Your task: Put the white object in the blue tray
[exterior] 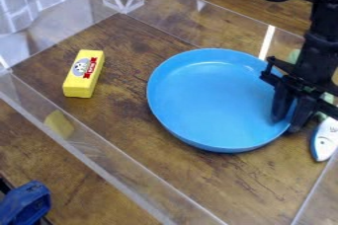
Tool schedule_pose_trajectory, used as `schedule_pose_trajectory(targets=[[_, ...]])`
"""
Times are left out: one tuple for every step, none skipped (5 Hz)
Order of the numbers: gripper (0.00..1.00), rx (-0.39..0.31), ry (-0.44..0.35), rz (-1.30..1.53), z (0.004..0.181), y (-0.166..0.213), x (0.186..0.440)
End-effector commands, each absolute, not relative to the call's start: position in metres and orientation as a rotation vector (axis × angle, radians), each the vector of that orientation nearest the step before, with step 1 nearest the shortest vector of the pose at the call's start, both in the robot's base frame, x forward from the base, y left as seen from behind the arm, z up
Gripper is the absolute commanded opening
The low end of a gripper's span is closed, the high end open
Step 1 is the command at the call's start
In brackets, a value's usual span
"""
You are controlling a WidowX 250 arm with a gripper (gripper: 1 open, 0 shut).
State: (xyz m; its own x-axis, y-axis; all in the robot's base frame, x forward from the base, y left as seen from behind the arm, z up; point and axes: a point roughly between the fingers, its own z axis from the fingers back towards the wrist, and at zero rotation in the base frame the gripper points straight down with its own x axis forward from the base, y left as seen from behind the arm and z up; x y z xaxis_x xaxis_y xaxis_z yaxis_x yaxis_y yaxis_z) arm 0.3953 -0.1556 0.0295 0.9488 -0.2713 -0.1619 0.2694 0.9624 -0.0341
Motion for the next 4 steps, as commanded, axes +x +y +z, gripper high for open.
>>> schedule_pose_trajectory(targets=[[0.0, -0.033, 0.122, -0.347, 0.0532, -0.1703, 0.3916], [0.0, -0.036, 0.129, -0.358, 0.0558, -0.1722, 0.3884], [0.0, -0.039, 0.136, -0.37, 0.059, -0.174, 0.3853], [0.0, -0.041, 0.142, -0.381, 0.062, -0.1756, 0.3823]])
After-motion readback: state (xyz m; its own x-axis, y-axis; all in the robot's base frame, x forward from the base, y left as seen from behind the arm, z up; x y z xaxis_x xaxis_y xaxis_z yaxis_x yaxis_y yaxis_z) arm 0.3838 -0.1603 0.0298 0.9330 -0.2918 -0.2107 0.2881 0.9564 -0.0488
